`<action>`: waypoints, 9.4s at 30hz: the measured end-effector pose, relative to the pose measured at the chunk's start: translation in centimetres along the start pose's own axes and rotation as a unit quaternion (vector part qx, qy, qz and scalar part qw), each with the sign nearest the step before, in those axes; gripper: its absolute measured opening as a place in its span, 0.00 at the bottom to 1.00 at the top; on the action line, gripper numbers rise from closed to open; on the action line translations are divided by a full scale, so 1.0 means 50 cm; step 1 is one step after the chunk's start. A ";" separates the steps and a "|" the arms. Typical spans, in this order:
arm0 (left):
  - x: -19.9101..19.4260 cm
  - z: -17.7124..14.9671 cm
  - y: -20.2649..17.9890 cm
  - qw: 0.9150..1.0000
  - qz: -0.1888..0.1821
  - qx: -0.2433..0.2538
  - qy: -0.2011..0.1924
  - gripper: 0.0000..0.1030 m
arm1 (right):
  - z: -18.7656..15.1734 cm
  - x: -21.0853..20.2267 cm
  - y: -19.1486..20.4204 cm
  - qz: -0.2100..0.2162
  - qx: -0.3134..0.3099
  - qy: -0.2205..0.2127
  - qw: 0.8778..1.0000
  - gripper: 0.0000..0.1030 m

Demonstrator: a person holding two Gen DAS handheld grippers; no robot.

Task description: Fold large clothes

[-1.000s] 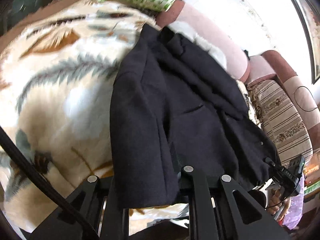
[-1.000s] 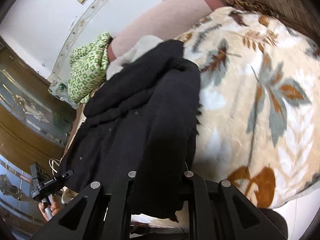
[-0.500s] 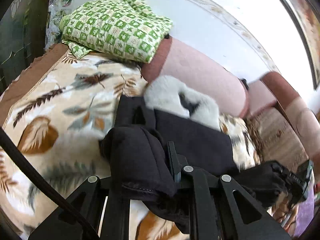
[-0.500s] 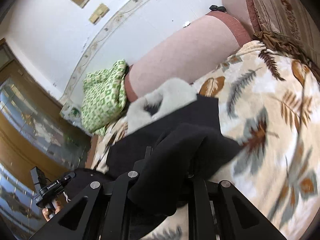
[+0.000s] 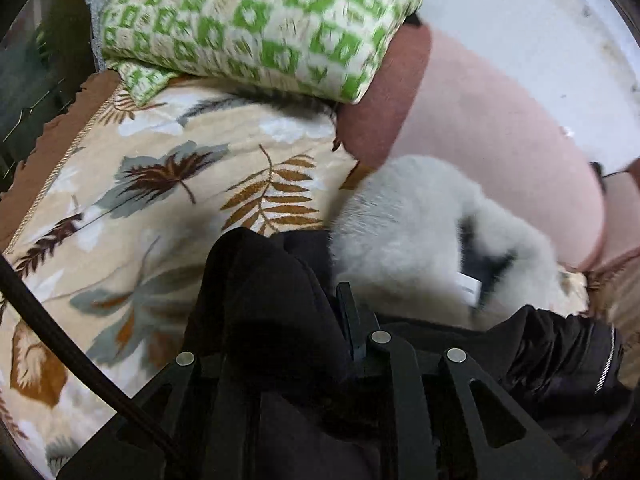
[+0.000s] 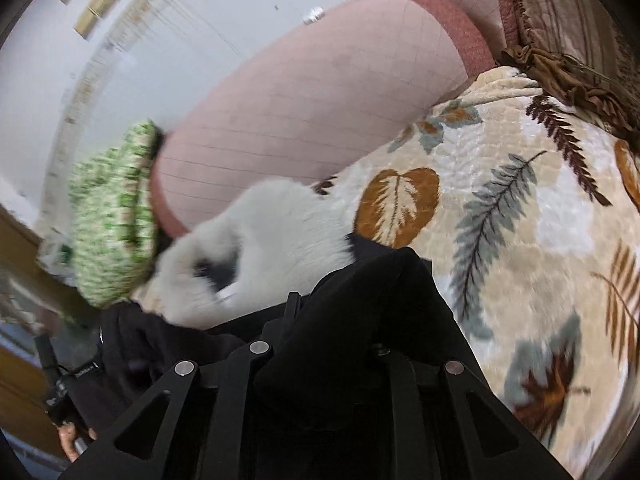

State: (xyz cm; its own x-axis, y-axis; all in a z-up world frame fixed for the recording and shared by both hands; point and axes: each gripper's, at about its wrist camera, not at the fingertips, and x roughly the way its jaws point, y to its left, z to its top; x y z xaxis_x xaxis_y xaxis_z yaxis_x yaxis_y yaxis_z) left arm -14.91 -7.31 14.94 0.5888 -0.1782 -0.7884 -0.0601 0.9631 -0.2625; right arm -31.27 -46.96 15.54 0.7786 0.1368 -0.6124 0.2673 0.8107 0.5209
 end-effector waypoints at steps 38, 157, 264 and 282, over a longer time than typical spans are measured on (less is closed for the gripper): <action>-0.207 -0.279 0.122 0.993 -0.060 -0.014 -0.097 0.76 | -0.162 -0.134 0.230 0.053 -0.179 -0.066 0.980 0.53; 0.026 -0.257 0.337 0.905 -0.342 -0.250 0.029 0.85 | -0.340 0.009 -0.147 0.132 0.145 0.012 0.980 0.99; -0.456 -0.730 0.084 0.967 -0.001 0.142 -0.213 0.98 | -0.617 -0.299 0.088 -0.143 -0.247 -0.243 0.927 0.95; -0.400 -0.751 0.070 0.971 0.029 0.164 -0.174 0.98 | -0.597 -0.278 0.051 -0.152 -0.194 -0.200 0.948 0.96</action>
State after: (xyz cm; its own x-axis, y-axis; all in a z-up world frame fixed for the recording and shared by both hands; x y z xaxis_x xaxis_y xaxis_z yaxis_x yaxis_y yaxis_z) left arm -57.17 -7.98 8.88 0.8321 -0.0986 -0.5458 0.1257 0.9920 0.0124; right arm -58.34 -29.79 7.65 0.8728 -0.3015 -0.3839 0.3461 0.9368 0.0511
